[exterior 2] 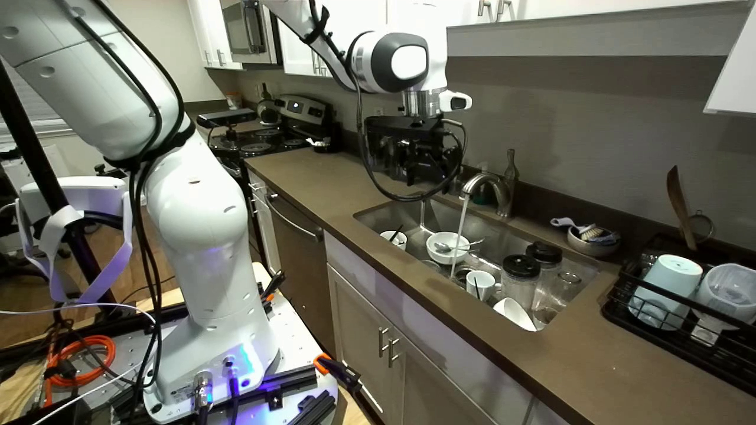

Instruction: Push the faucet handle downwards

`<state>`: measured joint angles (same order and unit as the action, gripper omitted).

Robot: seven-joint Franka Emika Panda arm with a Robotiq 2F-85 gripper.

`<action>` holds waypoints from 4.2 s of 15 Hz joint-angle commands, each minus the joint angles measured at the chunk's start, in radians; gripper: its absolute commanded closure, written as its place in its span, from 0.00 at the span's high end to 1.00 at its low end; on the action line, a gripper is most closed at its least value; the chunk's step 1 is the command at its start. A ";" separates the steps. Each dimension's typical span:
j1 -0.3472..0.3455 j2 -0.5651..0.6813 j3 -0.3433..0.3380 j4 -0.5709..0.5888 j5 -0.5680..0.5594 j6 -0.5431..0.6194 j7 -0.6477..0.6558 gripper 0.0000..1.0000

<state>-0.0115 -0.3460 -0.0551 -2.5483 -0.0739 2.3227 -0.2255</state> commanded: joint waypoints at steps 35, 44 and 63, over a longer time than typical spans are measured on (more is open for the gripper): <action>0.120 0.587 -0.063 0.371 -0.102 1.136 -0.183 1.00; -0.132 0.778 0.217 0.650 -0.158 1.135 -0.147 1.00; -0.467 1.119 0.575 0.898 -0.208 1.135 -0.245 0.29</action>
<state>-0.4407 0.7383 0.4749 -1.6844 -0.2527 3.4576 -0.4296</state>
